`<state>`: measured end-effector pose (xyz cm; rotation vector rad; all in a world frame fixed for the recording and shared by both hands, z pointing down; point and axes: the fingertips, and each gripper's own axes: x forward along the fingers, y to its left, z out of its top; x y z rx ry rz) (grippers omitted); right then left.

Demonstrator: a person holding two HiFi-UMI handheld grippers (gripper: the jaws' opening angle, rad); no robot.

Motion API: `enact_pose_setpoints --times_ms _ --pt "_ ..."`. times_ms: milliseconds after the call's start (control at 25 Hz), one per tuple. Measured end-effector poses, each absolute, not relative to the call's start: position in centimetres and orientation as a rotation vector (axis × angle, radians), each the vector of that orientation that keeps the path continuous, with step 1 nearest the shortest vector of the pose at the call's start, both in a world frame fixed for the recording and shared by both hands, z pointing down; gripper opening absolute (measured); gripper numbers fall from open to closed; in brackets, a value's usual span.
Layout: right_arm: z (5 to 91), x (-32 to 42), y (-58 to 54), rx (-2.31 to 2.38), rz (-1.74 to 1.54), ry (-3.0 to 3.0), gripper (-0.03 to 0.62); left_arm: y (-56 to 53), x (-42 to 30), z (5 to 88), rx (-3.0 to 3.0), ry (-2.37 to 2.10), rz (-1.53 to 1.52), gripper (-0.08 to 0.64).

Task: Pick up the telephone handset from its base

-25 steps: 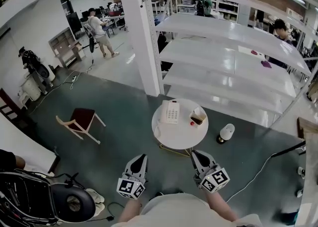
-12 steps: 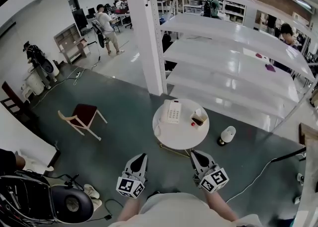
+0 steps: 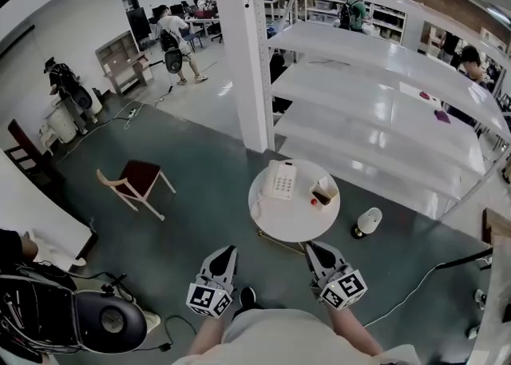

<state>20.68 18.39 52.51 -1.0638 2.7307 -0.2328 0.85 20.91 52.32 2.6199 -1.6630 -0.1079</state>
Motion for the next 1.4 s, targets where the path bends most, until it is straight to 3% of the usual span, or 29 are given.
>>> enact_pose_setpoints --times_ms 640,1400 --pt "53.5 17.4 11.2 -1.097 -0.216 2.747 0.008 13.5 -2.7 53.5 2.62 -1.637 -0.132 0.023" --pt "53.0 3.8 -7.1 -1.286 -0.236 2.707 0.009 -6.2 -16.0 54.0 2.69 -1.441 -0.085 0.021"
